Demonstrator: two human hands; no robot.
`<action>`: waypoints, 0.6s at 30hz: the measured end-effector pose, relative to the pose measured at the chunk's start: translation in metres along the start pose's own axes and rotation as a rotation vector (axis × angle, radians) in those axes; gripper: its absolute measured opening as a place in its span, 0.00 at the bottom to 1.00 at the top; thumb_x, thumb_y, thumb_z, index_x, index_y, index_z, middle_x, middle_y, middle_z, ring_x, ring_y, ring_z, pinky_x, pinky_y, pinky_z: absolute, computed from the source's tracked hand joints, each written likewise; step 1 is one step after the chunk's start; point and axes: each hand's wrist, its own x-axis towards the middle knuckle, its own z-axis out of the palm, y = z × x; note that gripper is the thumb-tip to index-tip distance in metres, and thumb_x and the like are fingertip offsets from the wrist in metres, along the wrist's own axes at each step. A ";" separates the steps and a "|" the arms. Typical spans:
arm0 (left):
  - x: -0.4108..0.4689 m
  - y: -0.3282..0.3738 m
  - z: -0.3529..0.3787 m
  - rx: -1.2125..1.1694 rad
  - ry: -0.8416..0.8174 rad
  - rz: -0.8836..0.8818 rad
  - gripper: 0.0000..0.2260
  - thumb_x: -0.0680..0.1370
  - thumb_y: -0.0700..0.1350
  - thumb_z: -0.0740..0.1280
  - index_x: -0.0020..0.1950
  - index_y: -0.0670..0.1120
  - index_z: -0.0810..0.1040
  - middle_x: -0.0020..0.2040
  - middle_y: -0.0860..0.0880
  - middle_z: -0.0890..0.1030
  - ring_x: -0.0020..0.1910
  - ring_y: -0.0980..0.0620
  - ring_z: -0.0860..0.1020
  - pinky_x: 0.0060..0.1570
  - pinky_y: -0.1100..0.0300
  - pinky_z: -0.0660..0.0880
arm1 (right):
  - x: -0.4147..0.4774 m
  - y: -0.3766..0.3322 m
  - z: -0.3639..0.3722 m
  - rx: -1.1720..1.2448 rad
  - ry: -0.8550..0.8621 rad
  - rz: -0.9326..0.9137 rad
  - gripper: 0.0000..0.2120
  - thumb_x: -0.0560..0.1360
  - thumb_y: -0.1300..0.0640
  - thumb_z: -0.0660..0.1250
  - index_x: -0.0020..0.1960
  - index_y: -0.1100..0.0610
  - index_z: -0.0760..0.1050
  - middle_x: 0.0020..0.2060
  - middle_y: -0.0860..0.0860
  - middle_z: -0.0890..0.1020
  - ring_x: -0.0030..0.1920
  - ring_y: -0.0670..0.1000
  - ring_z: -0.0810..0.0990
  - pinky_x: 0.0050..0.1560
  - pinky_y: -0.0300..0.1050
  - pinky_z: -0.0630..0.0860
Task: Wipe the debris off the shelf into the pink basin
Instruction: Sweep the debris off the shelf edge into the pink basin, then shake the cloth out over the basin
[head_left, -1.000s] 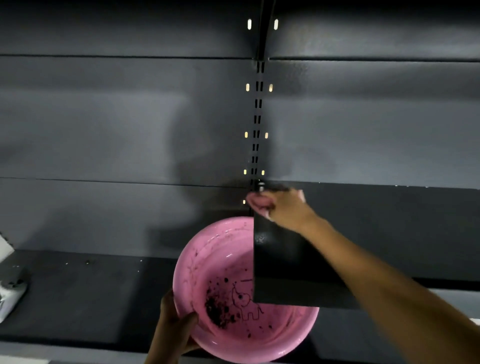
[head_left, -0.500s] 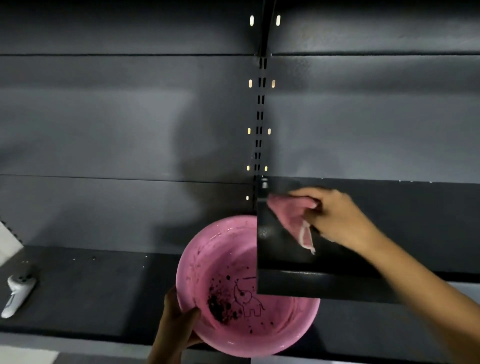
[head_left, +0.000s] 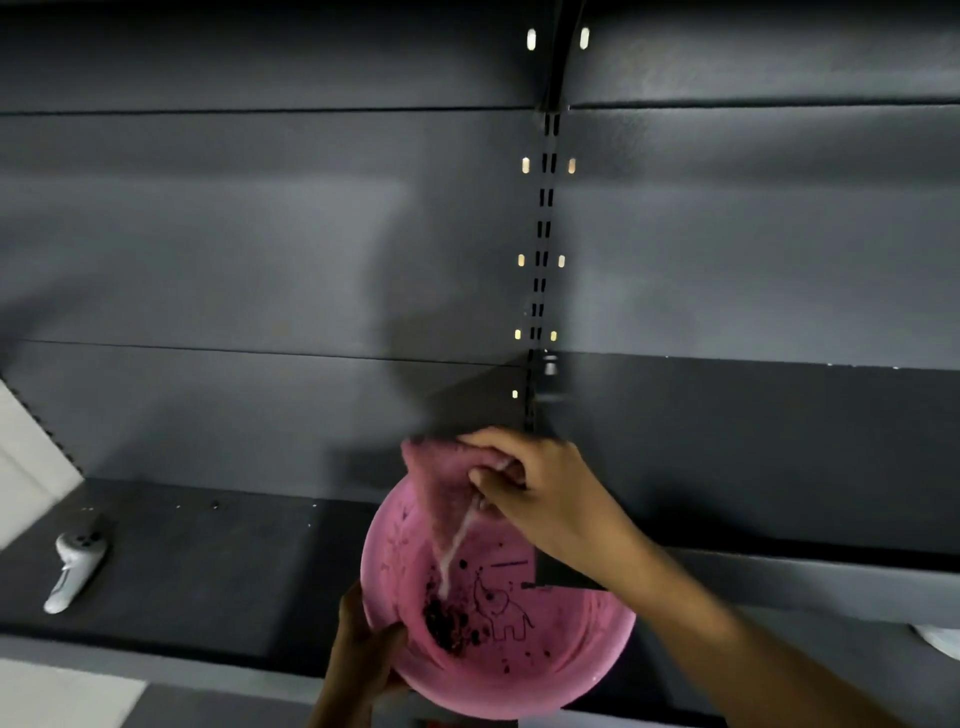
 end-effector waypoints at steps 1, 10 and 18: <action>0.005 -0.005 -0.002 0.001 0.029 -0.017 0.33 0.70 0.27 0.63 0.68 0.52 0.60 0.58 0.39 0.71 0.50 0.35 0.76 0.32 0.44 0.78 | 0.007 0.000 0.001 0.029 0.020 0.028 0.12 0.75 0.59 0.64 0.56 0.50 0.77 0.45 0.45 0.83 0.43 0.40 0.81 0.47 0.33 0.77; 0.030 -0.033 -0.006 0.310 0.204 -0.145 0.28 0.70 0.28 0.65 0.69 0.33 0.59 0.65 0.30 0.68 0.63 0.34 0.68 0.61 0.47 0.66 | 0.033 0.030 -0.030 0.775 -0.059 0.438 0.20 0.74 0.72 0.58 0.42 0.49 0.80 0.32 0.46 0.86 0.34 0.43 0.84 0.30 0.33 0.78; -0.014 0.075 0.017 0.352 0.116 0.326 0.40 0.68 0.54 0.73 0.74 0.50 0.56 0.72 0.46 0.63 0.71 0.45 0.60 0.70 0.48 0.59 | 0.045 0.039 -0.031 0.896 -0.241 0.411 0.18 0.73 0.71 0.60 0.56 0.52 0.76 0.49 0.53 0.83 0.46 0.51 0.83 0.46 0.43 0.80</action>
